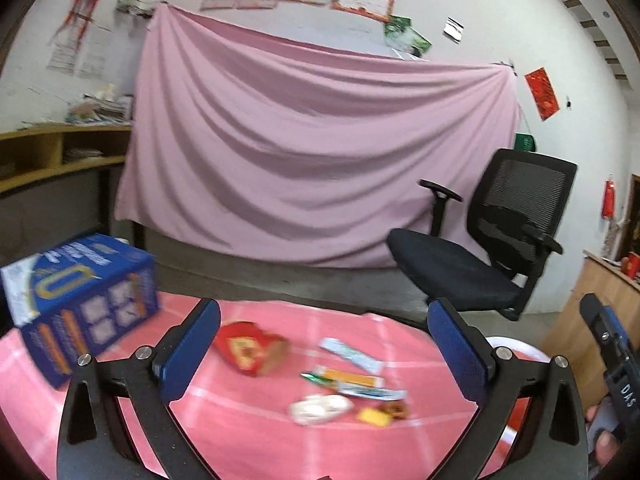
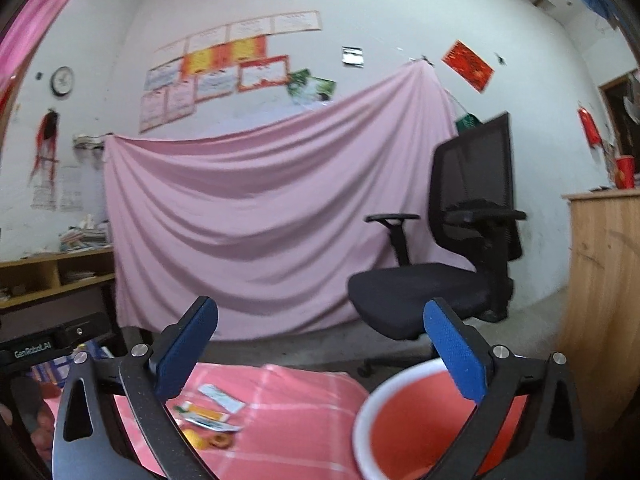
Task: Collect trash
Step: 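Move both tools back over the table toward the remaining trash, then grasp the white case with the left tool while the right tool grasps the brown peel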
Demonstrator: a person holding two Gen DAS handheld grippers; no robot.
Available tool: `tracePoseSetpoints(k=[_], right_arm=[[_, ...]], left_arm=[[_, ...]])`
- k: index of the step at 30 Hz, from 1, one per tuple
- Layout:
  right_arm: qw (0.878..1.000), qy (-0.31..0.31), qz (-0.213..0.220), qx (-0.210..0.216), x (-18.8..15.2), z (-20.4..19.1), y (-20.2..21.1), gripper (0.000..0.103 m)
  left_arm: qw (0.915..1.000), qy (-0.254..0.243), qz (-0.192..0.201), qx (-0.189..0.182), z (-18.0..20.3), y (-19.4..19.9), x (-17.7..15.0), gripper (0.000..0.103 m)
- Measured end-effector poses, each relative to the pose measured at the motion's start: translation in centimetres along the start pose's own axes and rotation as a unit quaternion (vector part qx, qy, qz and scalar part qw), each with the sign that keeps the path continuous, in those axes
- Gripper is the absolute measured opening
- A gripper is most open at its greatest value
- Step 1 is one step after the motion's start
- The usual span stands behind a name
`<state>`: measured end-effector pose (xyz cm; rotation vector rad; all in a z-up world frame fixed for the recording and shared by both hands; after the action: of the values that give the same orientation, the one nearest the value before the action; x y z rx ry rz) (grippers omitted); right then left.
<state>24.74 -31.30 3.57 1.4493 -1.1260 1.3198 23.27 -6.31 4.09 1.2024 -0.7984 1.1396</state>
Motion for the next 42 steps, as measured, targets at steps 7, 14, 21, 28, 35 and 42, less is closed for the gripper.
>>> tracePoseSetpoints(k=[7, 14, 21, 28, 35, 42], right_arm=[[0.999, 0.026, -0.008, 0.046, -0.8, -3.9, -1.0, 0.103], [0.994, 0.073, -0.042, 0.072, -2.2, -6.7, -2.5, 0.103], [0.987, 0.091, -0.112, 0.07, -3.5, -7.3, -4.5, 0.103], [0.973, 0.081, -0.206, 0.057, -5.1, -6.6, -7.0, 0.103], [0.956, 0.087, -0.273, 0.057, -6.7, -6.8, -8.6, 0.097], [0.937, 0.076, -0.337, 0.062, -8.0, -6.2, -10.3, 0.085]], left_arm=[[0.9986, -0.02, 0.027, 0.04, -3.8, 2.0, -0.6, 0.101], [0.9975, -0.037, 0.034, 0.05, -5.9, 2.5, -1.6, 0.101], [0.9975, -0.054, -0.013, 0.043, -6.4, 0.8, -2.8, 0.101], [0.9896, -0.073, -0.123, 0.016, -5.5, -3.5, -3.9, 0.101], [0.9734, -0.097, -0.206, -0.027, -4.0, -6.5, -5.0, 0.1], [0.9436, -0.129, -0.291, -0.089, -1.9, -9.0, -6.7, 0.078]])
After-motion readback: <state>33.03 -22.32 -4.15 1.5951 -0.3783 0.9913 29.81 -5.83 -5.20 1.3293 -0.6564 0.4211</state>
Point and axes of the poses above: each gripper's, at about its wrist camera, not at the fingertips, and y roughly against the way its jaws point, z to its right, x to its top, the point moved 1 cm from there along -y, roughly the way its jaws point, and after that the axes turned 1 degree about y, right-handed, at the moved point
